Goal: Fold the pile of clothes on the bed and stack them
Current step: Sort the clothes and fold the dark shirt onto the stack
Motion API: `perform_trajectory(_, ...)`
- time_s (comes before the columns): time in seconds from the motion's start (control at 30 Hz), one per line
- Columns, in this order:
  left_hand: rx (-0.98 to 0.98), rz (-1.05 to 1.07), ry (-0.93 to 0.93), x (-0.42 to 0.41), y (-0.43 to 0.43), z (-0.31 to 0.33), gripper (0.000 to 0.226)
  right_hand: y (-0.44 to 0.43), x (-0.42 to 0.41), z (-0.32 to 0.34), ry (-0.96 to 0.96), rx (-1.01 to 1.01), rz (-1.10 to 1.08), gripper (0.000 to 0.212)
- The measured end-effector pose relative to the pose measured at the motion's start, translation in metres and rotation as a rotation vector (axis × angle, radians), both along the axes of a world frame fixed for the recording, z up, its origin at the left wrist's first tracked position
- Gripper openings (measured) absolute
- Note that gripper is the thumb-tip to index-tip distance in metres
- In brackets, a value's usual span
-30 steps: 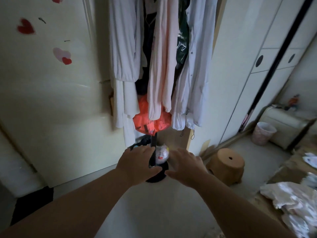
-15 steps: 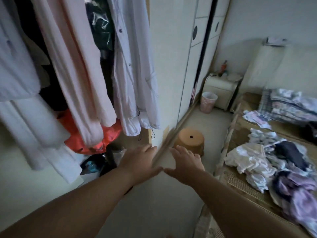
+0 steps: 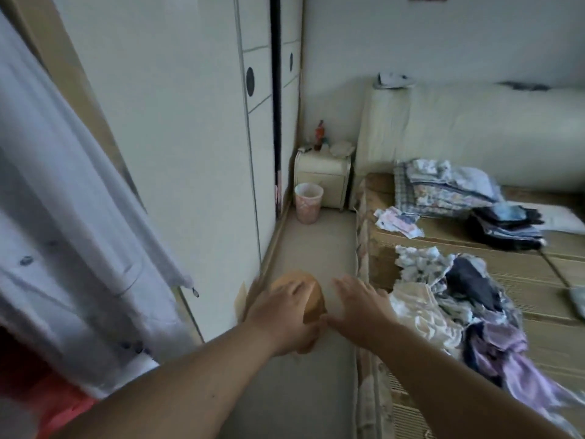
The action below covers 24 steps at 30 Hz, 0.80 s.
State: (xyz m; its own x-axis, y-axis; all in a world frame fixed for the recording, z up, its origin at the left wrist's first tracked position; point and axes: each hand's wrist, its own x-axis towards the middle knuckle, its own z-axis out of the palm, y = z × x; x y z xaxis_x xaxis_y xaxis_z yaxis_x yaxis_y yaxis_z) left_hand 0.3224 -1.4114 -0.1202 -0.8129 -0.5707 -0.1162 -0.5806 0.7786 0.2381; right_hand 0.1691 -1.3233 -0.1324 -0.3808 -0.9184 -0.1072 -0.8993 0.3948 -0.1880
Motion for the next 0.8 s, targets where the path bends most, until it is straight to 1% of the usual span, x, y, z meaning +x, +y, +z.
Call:
perform_trajectory(0.07,-0.018,-0.078,0.003,-0.031,-0.025,0.003,0.087,-0.010,-0.022,0.002,-0.003,-0.016,-0.060,0.101)
perform_trajectory(0.1,-0.019,-0.118,0.002,-0.048,-0.037,0.004,0.087,-0.015,-0.035,0.005,0.001,-0.023,-0.094,0.100)
perform_trajectory(0.17,-0.022,-0.198,-0.016,-0.078,-0.062,0.005,0.084,-0.029,-0.062,0.009,0.022,-0.022,-0.150,0.084)
perform_trajectory(0.23,-0.034,-0.281,-0.023,-0.110,-0.090,0.003,0.081,-0.046,-0.091,0.011,0.051,-0.025,-0.203,0.076)
perform_trajectory(0.4,-0.053,-0.408,-0.063,-0.181,-0.161,0.006,0.083,-0.083,-0.135,0.012,0.047,-0.096,-0.377,0.073)
perform_trajectory(0.5,-0.061,-0.485,-0.099,-0.223,-0.191,0.009,0.086,-0.094,-0.154,0.010,0.055,-0.120,-0.475,0.072)
perform_trajectory(0.7,-0.054,-0.660,-0.131,-0.299,-0.195,-0.011,0.093,-0.079,-0.197,0.000,0.052,-0.100,-0.662,0.076)
perform_trajectory(0.8,-0.057,-0.738,-0.113,-0.347,-0.185,-0.016,0.087,-0.068,-0.229,-0.004,0.054,-0.089,-0.736,0.078)
